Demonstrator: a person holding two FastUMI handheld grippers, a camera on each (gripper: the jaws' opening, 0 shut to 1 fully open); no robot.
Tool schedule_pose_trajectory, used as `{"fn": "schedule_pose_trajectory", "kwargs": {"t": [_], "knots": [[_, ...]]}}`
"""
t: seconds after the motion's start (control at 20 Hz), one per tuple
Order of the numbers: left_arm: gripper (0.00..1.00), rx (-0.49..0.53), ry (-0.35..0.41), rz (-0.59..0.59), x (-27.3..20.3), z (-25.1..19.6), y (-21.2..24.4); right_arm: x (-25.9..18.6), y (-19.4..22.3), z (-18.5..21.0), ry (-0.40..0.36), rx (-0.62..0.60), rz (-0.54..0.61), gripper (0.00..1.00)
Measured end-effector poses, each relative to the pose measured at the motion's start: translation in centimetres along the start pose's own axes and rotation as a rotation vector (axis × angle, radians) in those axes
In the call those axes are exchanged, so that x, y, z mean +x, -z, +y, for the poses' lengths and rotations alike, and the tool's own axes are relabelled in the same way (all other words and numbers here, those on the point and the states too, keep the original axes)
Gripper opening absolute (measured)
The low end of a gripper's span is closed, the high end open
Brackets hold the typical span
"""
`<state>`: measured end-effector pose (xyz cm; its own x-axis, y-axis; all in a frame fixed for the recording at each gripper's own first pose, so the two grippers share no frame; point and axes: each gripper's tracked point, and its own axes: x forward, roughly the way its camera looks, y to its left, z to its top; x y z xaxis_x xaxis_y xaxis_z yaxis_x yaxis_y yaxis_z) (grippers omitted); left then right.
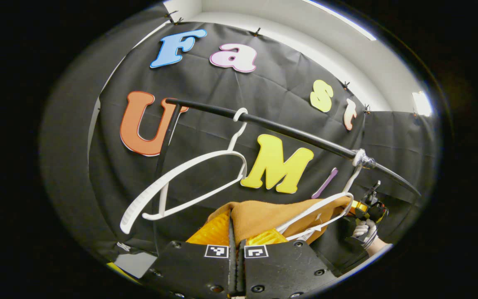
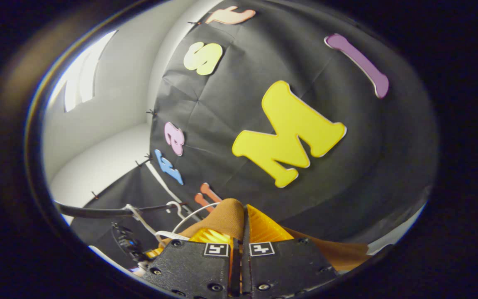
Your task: Grasp the clothes on the hanger with both hands and then place them into the laundry hamper below.
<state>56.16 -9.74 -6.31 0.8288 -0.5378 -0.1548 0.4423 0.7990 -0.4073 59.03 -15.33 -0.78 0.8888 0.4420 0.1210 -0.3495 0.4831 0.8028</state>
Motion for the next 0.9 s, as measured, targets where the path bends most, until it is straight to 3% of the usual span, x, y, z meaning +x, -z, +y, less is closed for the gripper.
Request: {"fn": "schedule_pose_trajectory", "kwargs": {"t": [0.15, 0.3, 0.35, 0.45, 0.6, 0.7, 0.9], "knots": [[0.00, -0.017, 0.015, 0.005, 0.2, 0.2, 0.3, 0.7, 0.5, -1.2, 0.011, 0.017, 0.032, 0.05], [0.00, -0.136, 0.077, 0.026, -0.1, 0.1, 0.5, 1.3, 1.1, -0.9, -0.050, 0.136, 0.093, 0.05], [0.05, -0.146, 0.094, 0.031, -0.2, 0.0, 0.8, 1.6, 1.3, -1.4, -0.050, 0.151, 0.113, 0.05], [0.00, -0.156, 0.119, 0.025, -0.7, 0.0, 1.0, 1.5, 2.1, -1.7, -0.077, 0.187, 0.163, 0.05], [0.00, -0.314, 0.194, 0.053, -1.0, -0.6, 1.2, 2.3, 3.6, -2.6, -0.077, 0.315, 0.241, 0.05], [0.00, -0.327, 0.188, 0.026, -1.0, -0.1, 1.3, 2.4, 3.6, -2.2, -0.102, 0.314, 0.232, 0.05], [0.00, -0.370, 0.178, 0.023, -1.2, -0.1, 1.0, 3.0, 3.9, -2.6, -0.052, 0.313, 0.233, 0.05]]}}
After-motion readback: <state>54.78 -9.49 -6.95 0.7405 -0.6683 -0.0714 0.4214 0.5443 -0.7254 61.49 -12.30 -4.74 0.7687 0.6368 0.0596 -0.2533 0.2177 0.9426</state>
